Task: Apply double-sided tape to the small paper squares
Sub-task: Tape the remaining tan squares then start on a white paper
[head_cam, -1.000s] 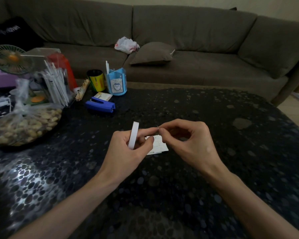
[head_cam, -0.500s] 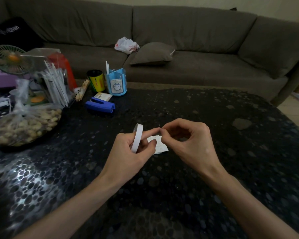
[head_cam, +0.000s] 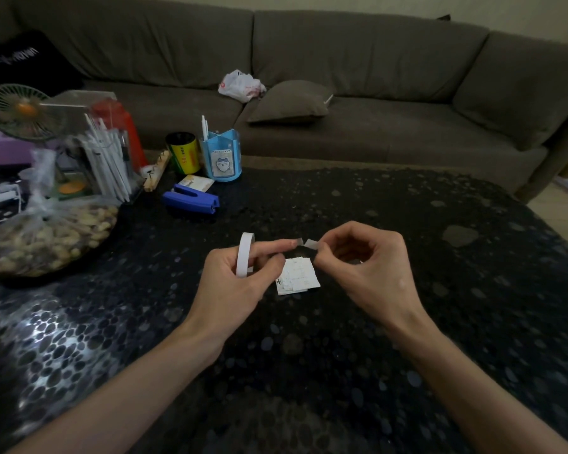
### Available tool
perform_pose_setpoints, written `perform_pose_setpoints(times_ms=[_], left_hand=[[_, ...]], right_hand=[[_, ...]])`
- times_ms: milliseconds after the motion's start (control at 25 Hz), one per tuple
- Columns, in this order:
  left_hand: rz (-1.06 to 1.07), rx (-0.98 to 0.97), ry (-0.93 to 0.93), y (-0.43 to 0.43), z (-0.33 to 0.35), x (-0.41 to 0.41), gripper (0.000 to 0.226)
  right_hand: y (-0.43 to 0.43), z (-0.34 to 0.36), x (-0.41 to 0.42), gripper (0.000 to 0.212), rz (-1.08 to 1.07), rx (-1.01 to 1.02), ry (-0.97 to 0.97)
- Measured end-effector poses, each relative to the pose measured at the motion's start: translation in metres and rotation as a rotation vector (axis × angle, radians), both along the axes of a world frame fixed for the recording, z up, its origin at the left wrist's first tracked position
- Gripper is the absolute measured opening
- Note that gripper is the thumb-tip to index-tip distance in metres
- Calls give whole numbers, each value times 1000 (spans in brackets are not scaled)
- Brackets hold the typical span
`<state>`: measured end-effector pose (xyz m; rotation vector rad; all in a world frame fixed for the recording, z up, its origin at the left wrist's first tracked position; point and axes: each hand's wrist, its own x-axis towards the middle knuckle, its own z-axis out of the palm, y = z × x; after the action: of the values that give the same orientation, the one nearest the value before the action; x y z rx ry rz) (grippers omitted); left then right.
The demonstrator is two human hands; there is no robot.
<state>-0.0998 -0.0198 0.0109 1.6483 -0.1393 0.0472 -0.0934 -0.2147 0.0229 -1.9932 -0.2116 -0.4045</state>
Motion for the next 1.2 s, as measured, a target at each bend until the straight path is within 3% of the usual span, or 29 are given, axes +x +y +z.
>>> perform_pose_setpoints(times_ms=[240, 400, 560, 640, 800, 1000, 1120, 1200], left_hand=[[18, 17, 22, 2, -2, 4, 24], [37, 61, 32, 2, -10, 8, 25], [35, 90, 31, 1, -13, 10, 24], [36, 98, 37, 1, -14, 11, 23], [46, 102, 50, 1, -15, 11, 23], [42, 101, 70, 2, -15, 11, 23], [21, 72, 146, 1, -13, 11, 21], [-23, 47, 195, 0, -13, 11, 20]], right_hand=[[-11, -2, 8, 8, -11, -97, 20], [-48, -14, 33, 13, -81, -422, 174], [-64, -36, 46, 11, -18, -811, 288], [-65, -42, 47, 21, 32, -974, 316], [-65, -43, 46, 39, 16, -1106, 281], [-60, -39, 43, 27, -57, -1017, 220], [-44, -37, 41, 14, -39, -665, 170], [-25, -36, 39, 22, 107, -355, 205]])
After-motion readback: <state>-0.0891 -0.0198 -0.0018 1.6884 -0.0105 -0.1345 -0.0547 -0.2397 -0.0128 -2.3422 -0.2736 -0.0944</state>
